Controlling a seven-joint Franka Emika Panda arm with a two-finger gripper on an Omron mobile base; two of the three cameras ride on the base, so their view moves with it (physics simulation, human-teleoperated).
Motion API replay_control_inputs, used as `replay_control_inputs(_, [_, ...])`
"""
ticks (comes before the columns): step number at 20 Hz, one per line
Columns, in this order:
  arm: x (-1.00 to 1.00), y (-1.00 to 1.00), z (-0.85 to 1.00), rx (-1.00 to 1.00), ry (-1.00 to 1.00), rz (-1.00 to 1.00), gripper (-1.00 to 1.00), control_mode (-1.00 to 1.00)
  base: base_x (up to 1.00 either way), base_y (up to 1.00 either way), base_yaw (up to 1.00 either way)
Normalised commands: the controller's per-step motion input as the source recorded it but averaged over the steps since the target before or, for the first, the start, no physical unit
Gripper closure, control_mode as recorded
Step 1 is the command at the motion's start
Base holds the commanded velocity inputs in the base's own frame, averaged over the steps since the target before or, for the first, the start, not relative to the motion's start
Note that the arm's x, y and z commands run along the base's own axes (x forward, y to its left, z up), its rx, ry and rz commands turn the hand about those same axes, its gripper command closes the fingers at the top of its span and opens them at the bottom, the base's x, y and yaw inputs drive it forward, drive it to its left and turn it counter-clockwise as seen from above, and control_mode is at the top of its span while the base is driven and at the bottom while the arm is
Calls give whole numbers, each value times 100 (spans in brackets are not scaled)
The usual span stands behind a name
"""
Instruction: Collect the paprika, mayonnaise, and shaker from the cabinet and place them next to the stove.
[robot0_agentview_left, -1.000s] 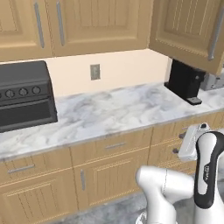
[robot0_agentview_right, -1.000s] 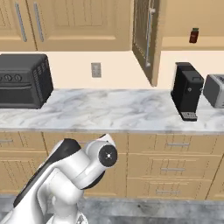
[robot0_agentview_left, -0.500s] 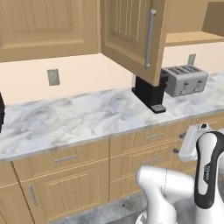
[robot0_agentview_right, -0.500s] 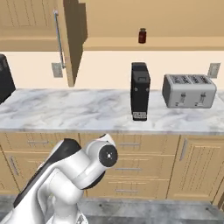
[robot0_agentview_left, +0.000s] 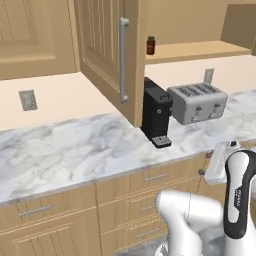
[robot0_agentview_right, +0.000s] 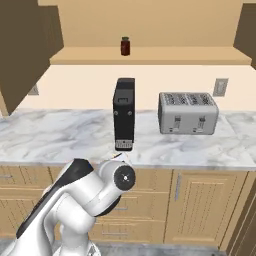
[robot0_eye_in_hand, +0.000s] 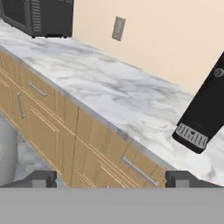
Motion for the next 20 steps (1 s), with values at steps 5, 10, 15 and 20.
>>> replay_control_inputs(5, [0, 0, 0, 0, 0, 0, -100, 100, 77, -54, 3])
replay_control_inputs(10, [0, 0, 0, 0, 0, 0, -100, 100, 73, -53, 3])
replay_control_inputs(15, [0, 0, 0, 0, 0, 0, -100, 100, 68, -46, 1])
replay_control_inputs(20, [0, 0, 0, 0, 0, 0, -100, 100, 73, -21, 0])
